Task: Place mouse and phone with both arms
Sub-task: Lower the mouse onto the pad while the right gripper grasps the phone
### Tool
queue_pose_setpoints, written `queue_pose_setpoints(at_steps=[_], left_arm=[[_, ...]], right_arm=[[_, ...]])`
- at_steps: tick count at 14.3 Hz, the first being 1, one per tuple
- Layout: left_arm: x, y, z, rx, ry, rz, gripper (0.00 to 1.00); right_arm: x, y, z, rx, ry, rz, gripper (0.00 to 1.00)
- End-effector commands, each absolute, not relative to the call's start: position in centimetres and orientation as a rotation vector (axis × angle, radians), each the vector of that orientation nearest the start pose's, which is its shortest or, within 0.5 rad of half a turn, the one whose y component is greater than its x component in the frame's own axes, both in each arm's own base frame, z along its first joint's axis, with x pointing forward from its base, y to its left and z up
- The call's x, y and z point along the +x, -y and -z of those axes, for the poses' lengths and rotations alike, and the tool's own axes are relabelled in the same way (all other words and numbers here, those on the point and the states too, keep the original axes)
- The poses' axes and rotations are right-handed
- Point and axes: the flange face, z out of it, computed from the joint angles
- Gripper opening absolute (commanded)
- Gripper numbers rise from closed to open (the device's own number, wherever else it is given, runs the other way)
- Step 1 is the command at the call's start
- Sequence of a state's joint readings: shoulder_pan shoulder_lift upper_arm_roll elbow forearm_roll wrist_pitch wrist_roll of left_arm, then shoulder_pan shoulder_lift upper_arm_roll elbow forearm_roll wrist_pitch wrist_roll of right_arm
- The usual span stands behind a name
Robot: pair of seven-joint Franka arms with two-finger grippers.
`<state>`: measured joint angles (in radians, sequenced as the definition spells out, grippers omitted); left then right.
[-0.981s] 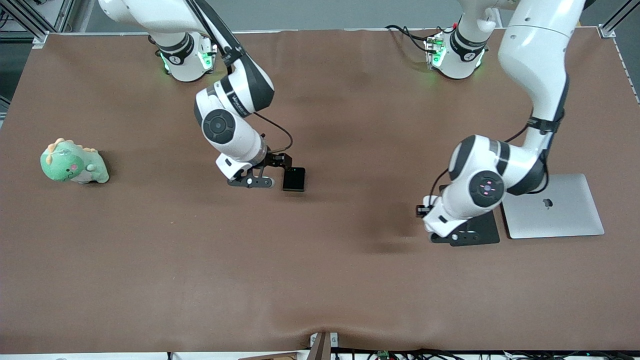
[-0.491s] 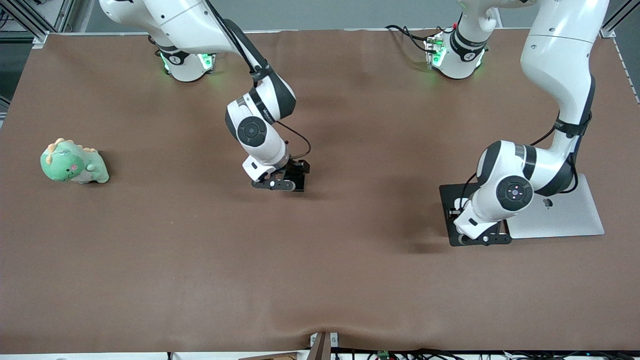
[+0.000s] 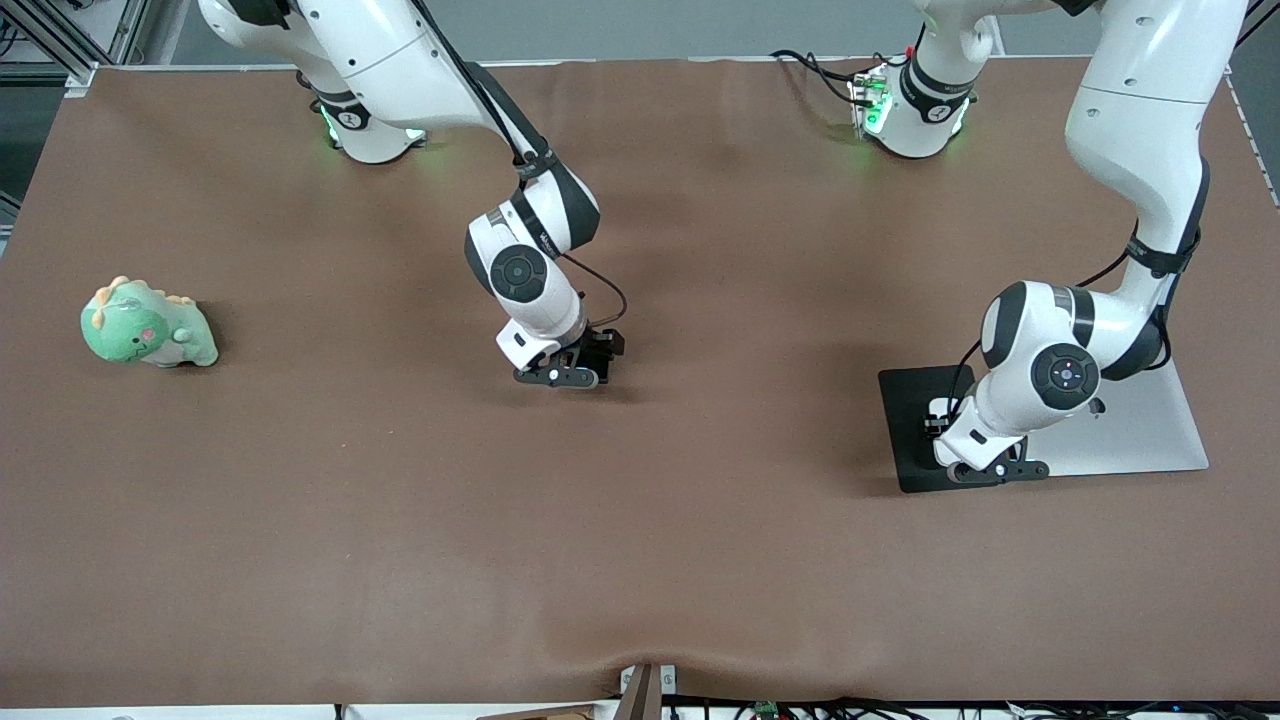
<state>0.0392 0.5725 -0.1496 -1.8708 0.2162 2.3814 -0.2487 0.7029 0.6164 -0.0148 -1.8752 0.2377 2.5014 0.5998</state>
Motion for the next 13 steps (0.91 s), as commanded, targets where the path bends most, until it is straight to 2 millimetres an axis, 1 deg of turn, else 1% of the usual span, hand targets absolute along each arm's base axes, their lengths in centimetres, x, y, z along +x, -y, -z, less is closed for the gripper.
queue_pose_setpoints(at_steps=[1,3,4,6,7,8,9,10,11,12,13], left_arm=[[62.6,6.2,-20.0,-3.081,-0.006,-0.027,0.48],[62.4,6.2,-19.1,-3.088,-0.003,-0.022,0.49],[62.4,6.3,-19.1,-3.090,-0.005,-0.010,0.51],[62.4,6.4,-19.0,-3.092,-0.006,-0.010,0.51],[62.5,6.5,-19.1,-3.093,-0.005,-0.005,0.51],[62.4,6.5,-18.7,-3.094,-0.008,-0.015,0.51],[62.4,6.6,-18.7,-3.095,-0.008,-0.010,0.51],[62.4,6.6,-18.5,-3.096,-0.008,-0.010,0.52],[62.3,6.6,-18.3,-3.096,-0.008,-0.013,0.53],[62.4,6.6,-18.2,-3.098,-0.008,-0.011,0.57],[62.4,6.6,-18.3,-3.099,-0.009,-0.002,0.67]], right_arm=[[49.5,-41.1,-17.3,-3.039,-0.128,-0.095,1.00],[49.7,-41.3,-17.3,-3.031,-0.141,-0.097,1.00],[49.9,-41.5,-17.5,-3.025,-0.160,-0.090,1.00],[49.7,-41.8,-16.8,-3.035,-0.181,-0.095,1.00],[49.7,-41.8,-16.8,-3.039,-0.168,-0.094,0.84],[49.7,-41.8,-16.8,-3.042,-0.157,-0.096,0.58],[49.9,-41.6,-16.8,-3.047,-0.154,-0.094,0.18],[49.9,-41.5,-16.8,-3.049,-0.149,-0.099,0.00],[50.2,-41.2,-17.1,-3.048,-0.151,-0.100,0.00],[50.3,-41.2,-17.2,-3.051,-0.149,-0.112,0.00],[50.5,-41.2,-17.9,-3.061,-0.148,-0.146,0.00]])
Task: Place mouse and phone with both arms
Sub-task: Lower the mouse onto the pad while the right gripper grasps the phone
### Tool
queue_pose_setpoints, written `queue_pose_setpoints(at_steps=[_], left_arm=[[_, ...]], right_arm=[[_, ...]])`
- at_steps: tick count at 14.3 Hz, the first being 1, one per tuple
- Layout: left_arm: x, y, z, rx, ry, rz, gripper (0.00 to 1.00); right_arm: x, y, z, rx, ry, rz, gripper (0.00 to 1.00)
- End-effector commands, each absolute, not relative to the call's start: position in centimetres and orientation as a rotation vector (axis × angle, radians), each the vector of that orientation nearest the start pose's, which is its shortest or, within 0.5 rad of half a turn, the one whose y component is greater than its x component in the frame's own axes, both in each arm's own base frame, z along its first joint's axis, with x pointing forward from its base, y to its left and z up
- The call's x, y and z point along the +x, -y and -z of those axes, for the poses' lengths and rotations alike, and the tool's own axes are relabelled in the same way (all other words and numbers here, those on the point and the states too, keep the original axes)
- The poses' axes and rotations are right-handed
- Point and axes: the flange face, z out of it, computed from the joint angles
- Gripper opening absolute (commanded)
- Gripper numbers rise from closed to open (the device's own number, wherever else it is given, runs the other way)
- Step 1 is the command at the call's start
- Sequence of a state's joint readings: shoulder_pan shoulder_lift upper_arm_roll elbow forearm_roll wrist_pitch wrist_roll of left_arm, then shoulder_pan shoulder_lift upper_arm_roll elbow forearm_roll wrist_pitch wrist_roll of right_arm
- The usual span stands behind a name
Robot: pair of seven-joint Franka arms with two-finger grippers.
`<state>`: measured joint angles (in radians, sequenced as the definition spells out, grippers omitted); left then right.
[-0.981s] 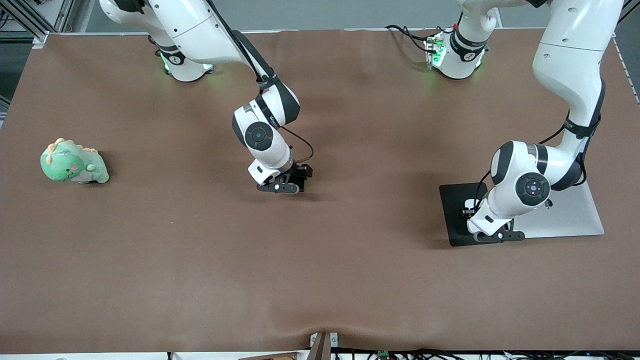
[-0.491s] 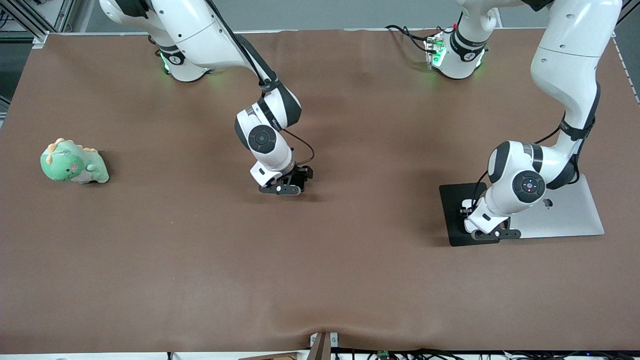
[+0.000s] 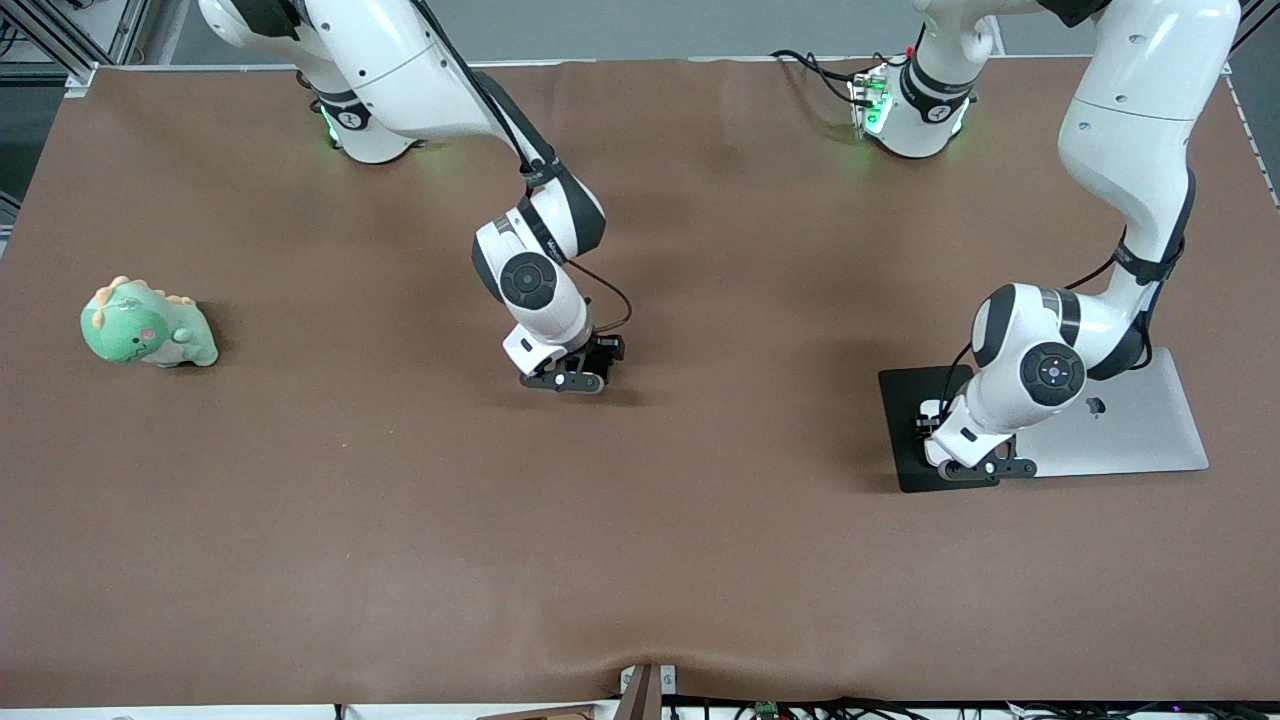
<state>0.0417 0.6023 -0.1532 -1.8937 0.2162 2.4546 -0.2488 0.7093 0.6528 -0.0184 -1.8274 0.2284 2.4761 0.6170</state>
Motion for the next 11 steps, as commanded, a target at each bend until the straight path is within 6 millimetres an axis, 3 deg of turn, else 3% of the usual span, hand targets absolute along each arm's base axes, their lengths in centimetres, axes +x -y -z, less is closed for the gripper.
queue_pose_setpoints(at_steps=[1,2,4,6,8,11], left_arm=[[62.4,6.6,-18.3,-3.100,-0.002,0.001,0.89],[62.5,6.5,-18.3,-3.101,0.007,0.003,1.00],[62.6,6.5,-18.8,-3.100,0.009,0.014,1.00],[63.1,6.6,-21.1,-3.096,-0.001,0.064,1.00],[63.5,6.5,-25.3,-3.079,0.002,0.100,1.00],[64.3,6.0,-34.9,-3.034,0.014,0.147,1.00]], right_arm=[[50.5,-41.3,-18.4,-3.078,-0.137,-0.200,0.00],[50.9,-41.0,-18.8,-3.092,-0.157,-0.255,0.00],[52.7,-39.0,-21.1,-3.068,-0.264,-0.296,0.00],[53.3,-37.8,-22.2,-3.067,-0.291,-0.309,0.00],[54.9,-35.5,-22.3,-3.063,-0.321,-0.288,0.00],[57.7,-29.3,-21.7,-3.055,-0.301,-0.310,0.00]])
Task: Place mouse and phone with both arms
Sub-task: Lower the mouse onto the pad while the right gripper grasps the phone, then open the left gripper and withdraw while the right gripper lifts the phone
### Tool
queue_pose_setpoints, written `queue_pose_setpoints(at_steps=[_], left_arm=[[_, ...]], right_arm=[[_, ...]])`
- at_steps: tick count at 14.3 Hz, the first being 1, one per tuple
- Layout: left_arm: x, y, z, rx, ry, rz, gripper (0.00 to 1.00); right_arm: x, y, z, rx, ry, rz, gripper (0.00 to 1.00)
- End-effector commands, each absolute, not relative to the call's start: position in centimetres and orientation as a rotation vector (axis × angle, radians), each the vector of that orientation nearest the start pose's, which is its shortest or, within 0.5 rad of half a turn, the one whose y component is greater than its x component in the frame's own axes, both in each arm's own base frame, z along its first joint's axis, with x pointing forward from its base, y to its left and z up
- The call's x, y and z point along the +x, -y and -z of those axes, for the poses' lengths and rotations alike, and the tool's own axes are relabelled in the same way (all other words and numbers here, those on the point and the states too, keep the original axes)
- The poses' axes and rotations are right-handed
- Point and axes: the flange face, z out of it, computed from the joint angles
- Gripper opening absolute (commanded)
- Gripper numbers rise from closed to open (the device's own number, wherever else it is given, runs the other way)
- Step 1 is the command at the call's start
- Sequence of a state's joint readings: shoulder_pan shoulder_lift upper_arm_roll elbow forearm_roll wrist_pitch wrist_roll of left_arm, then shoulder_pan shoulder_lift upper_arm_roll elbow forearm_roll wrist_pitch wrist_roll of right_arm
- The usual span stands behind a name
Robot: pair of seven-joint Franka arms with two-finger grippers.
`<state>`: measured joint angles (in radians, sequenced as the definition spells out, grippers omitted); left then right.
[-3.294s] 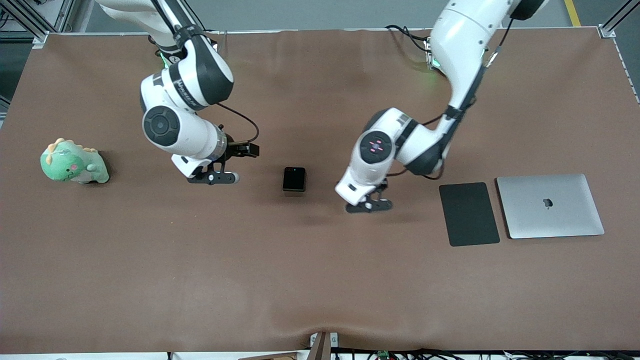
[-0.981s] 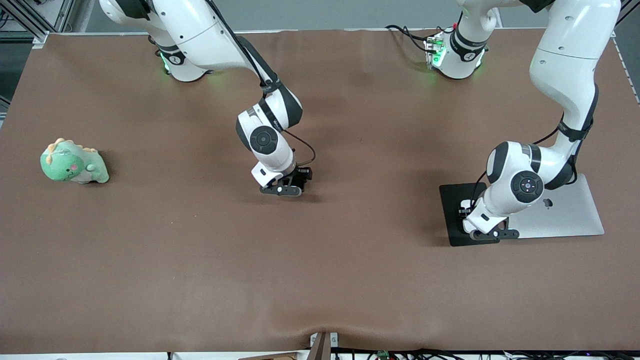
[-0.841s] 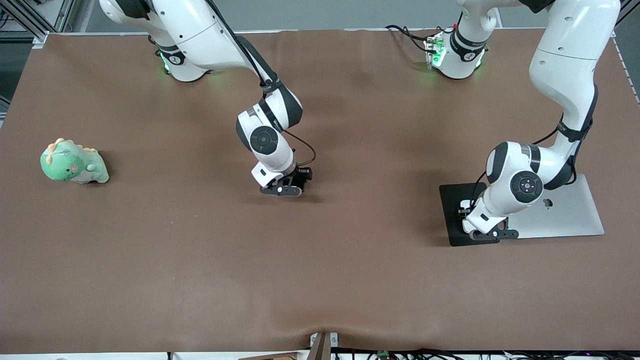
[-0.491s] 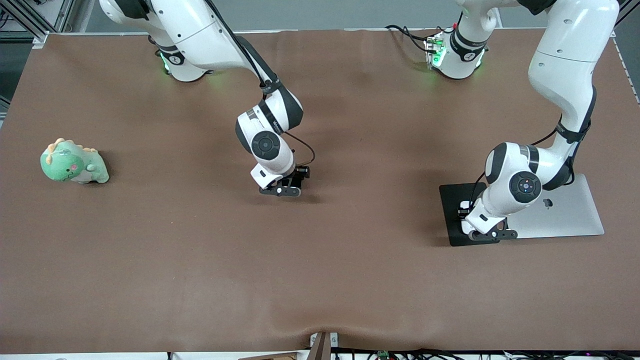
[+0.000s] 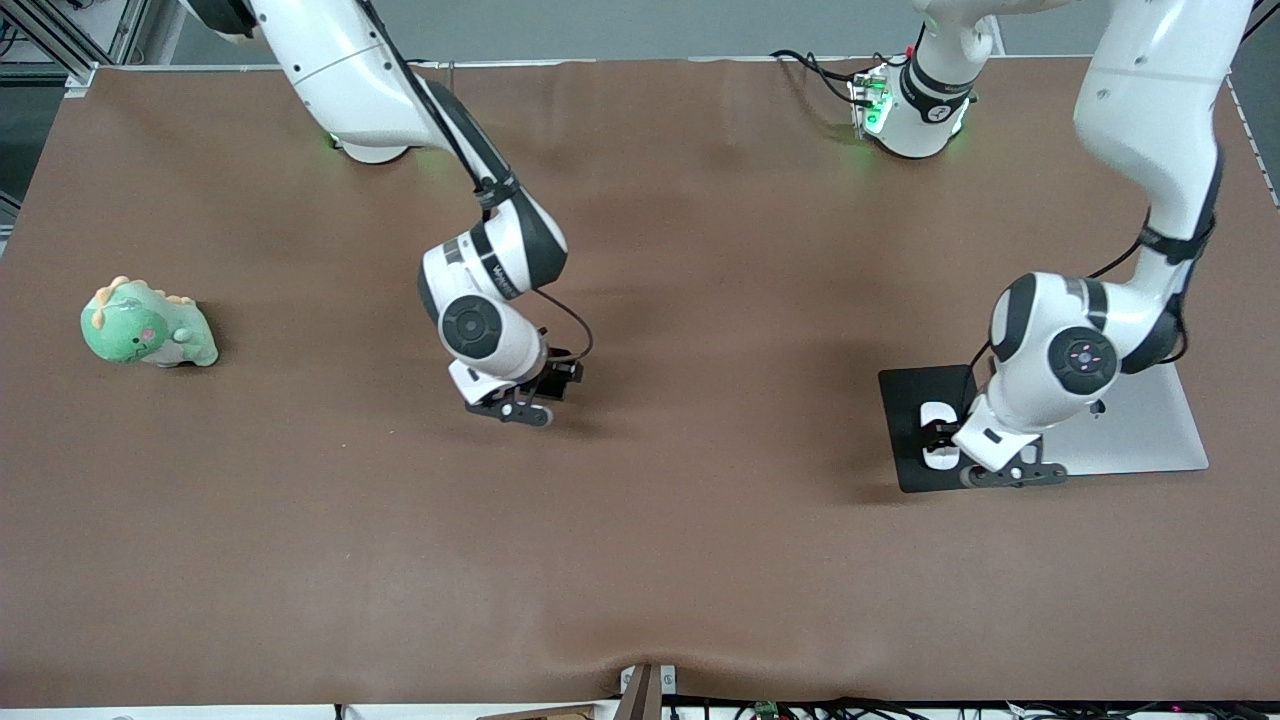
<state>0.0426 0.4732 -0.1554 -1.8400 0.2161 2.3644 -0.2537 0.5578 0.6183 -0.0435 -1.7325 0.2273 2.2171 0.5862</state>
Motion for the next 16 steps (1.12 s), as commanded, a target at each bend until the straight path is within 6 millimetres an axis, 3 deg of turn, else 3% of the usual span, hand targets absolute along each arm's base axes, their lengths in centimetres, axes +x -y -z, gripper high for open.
queue_pose_setpoints(at_steps=[1,4,5,9,14,16], left_arm=[[64.4,5.9,-38.2,-3.023,0.029,0.169,1.00],[63.6,5.1,-46.9,-2.991,0.075,0.201,1.00],[63.0,5.0,-49.7,-2.981,0.091,0.200,1.00],[58.6,5.6,-58.1,-3.052,0.163,0.096,1.00],[54.9,7.2,-63.6,-3.074,0.088,0.178,1.00],[53.9,8.6,-64.1,-3.081,0.042,0.150,1.00]], right_arm=[[58.5,-27.4,-21.8,-3.049,-0.308,-0.307,0.00],[59.3,-23.0,-21.6,-3.042,-0.327,-0.337,0.00],[59.4,-20.5,-21.5,-3.038,-0.291,-0.346,0.00],[58.7,-11.9,-22.0,-3.023,-0.209,-0.354,0.00],[56.0,-3.6,-21.6,-3.042,-0.063,-0.296,0.00],[54.5,0.8,-21.8,-3.048,0.001,-0.282,0.00]])
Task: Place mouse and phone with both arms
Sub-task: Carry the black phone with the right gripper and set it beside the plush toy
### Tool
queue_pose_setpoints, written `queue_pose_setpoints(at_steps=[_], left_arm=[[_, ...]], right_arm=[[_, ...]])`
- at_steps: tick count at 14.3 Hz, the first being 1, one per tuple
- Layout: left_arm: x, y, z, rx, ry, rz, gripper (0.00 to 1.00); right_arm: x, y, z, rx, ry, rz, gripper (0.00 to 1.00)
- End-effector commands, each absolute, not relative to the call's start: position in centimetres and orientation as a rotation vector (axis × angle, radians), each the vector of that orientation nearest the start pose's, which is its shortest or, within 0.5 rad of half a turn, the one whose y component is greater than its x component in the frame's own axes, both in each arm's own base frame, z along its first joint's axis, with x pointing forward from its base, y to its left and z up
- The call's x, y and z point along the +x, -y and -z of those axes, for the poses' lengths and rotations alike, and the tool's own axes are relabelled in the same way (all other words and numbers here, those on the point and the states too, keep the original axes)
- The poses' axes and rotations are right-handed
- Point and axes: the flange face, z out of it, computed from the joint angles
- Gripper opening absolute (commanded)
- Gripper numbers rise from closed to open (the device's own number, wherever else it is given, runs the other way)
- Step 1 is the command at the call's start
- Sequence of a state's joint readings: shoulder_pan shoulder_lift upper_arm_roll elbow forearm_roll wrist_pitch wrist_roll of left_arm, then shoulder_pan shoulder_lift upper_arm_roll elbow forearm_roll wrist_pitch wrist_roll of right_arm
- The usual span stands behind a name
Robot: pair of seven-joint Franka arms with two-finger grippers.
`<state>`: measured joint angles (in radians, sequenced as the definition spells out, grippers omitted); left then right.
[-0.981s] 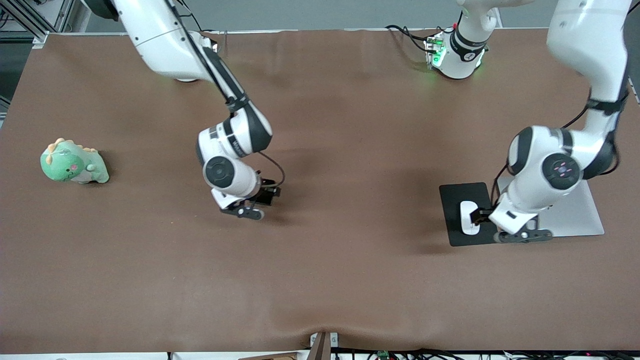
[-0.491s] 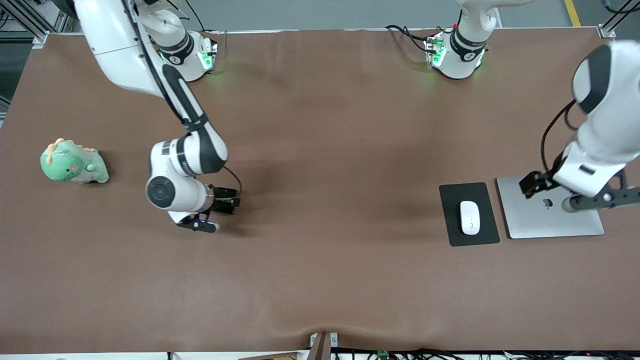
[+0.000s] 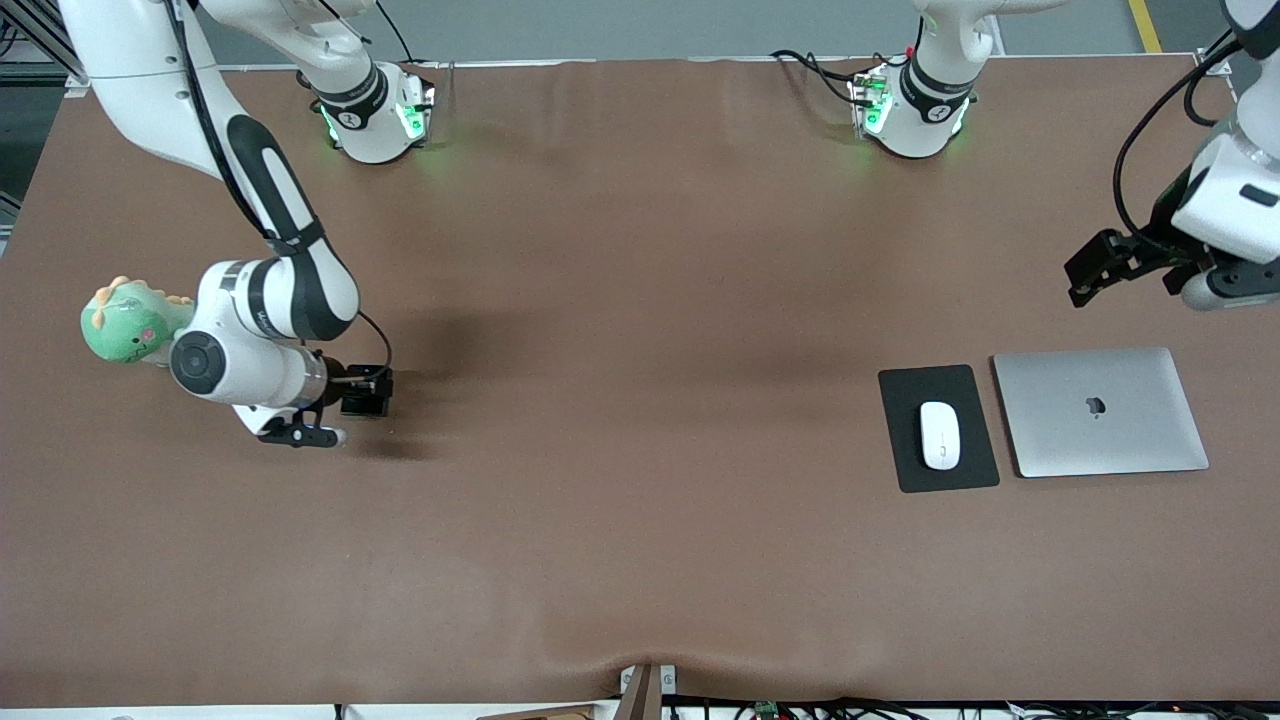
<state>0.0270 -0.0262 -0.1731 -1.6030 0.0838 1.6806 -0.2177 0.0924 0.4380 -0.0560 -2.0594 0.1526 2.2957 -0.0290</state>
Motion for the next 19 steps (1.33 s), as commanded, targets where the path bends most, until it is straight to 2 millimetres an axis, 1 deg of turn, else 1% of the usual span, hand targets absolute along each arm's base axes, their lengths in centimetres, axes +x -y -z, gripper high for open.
queue_pose_setpoints(at_steps=[1,2,3,6,7,8,11,12,14,15,16,18,19], left_arm=[[53.6,8.5,-64.0,-3.080,0.038,0.119,1.00],[53.2,8.4,-64.4,-3.079,0.037,0.110,1.00],[53.0,7.8,-64.5,-3.079,0.050,0.092,1.00],[52.9,7.6,-65.0,-3.092,0.037,0.086,1.00],[52.9,7.4,-65.1,-3.093,0.042,0.088,1.00],[52.9,7.4,-65.1,-3.093,0.042,0.085,1.00],[52.9,7.5,-65.0,-3.093,0.042,0.076,1.00],[52.9,7.4,-65.0,-3.093,0.045,0.076,1.00],[53.0,7.4,-64.8,-3.092,0.049,0.069,1.00],[53.0,7.3,-64.7,-3.092,0.049,0.062,1.00],[52.9,7.2,-64.6,-3.091,0.049,0.052,1.00],[52.8,7.1,-64.5,-3.090,0.052,0.041,1.00],[52.8,7.2,-64.5,-3.090,0.050,0.041,1.00]], right_arm=[[53.5,2.2,-21.8,-3.047,0.017,-0.293,0.00],[52.9,3.5,-22.1,-3.050,0.036,-0.292,0.00],[52.2,5.0,-22.3,-3.049,0.039,-0.297,0.00],[50.5,8.6,-21.8,-3.029,0.074,-0.312,0.00],[50.1,9.1,-21.4,-3.025,0.075,-0.320,0.00],[49.8,9.1,-21.2,-3.025,0.070,-0.322,0.00],[48.5,9.0,-19.3,-3.040,0.067,-0.291,0.00],[48.3,8.9,-18.9,-3.047,0.063,-0.268,0.00],[48.1,9.0,-17.9,-3.046,0.062,-0.286,0.00],[47.9,9.0,-17.4,-3.044,0.054,-0.296,0.09],[48.0,9.0,-17.2,-3.047,0.049,-0.290,0.58],[47.9,9.0,-16.9,-3.046,0.042,-0.297,0.91],[47.9,9.1,-16.6,-3.045,0.039,-0.301,1.00]])
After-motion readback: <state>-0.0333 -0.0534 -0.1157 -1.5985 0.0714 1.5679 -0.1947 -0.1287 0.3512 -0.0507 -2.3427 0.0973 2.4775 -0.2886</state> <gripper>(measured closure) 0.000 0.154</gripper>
